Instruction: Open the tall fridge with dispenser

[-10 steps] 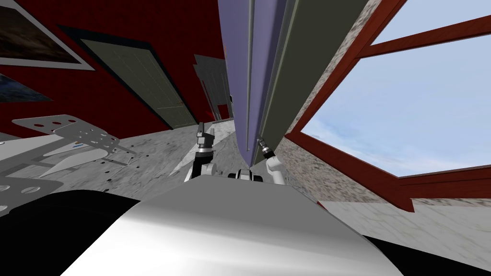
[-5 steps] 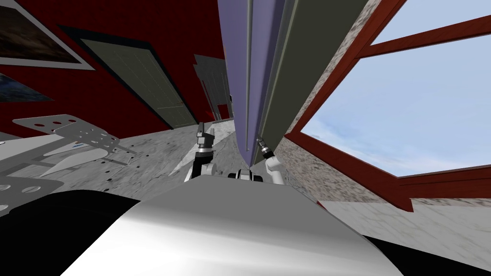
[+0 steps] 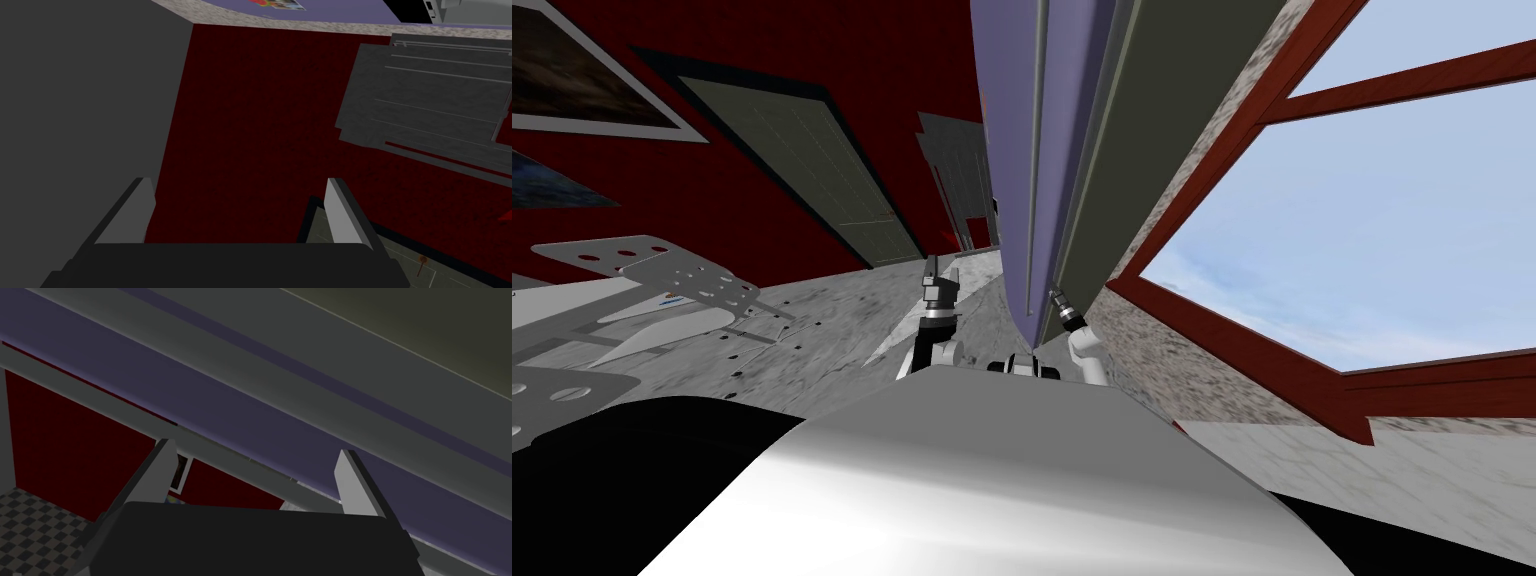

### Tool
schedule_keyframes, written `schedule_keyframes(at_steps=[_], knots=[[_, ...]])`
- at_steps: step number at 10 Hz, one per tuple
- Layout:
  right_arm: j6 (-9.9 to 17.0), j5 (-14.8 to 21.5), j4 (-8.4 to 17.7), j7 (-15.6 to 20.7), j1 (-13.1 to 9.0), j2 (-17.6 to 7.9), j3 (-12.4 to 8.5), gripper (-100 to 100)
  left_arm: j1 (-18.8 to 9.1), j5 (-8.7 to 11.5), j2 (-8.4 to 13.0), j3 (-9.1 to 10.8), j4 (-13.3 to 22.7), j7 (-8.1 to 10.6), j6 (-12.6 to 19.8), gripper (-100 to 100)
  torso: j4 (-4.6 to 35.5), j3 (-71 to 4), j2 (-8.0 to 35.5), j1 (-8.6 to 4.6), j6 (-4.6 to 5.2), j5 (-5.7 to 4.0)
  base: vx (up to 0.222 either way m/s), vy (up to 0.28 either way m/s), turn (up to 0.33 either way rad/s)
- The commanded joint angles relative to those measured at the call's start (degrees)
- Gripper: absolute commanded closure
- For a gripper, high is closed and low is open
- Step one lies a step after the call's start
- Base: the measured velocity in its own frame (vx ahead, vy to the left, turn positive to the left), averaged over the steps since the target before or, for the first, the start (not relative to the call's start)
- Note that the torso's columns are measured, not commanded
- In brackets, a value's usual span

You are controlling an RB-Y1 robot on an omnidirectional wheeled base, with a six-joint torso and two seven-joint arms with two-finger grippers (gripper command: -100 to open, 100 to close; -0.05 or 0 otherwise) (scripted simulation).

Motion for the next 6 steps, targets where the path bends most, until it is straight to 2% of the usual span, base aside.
schedule_keyframes(at_steps=[1,6], knots=[[0.1,0.0,0.0,0.2,0.1,-3.4,0.1,-100,0.0,0.0,0.0,0.00,0.0,0.00,0.0,0,-0.3,0.1,0.2,-0.34,0.29,-0.13,0.006,0.004,0.016],[0.9,0.2,0.6,1.0,0.6,-9.1,0.2,-100,0.0,0.0,0.0,0.01,0.0,0.00,0.0,0,-0.5,0.2,0.4,-0.67,0.55,-0.22,0.024,0.010,0.011]])
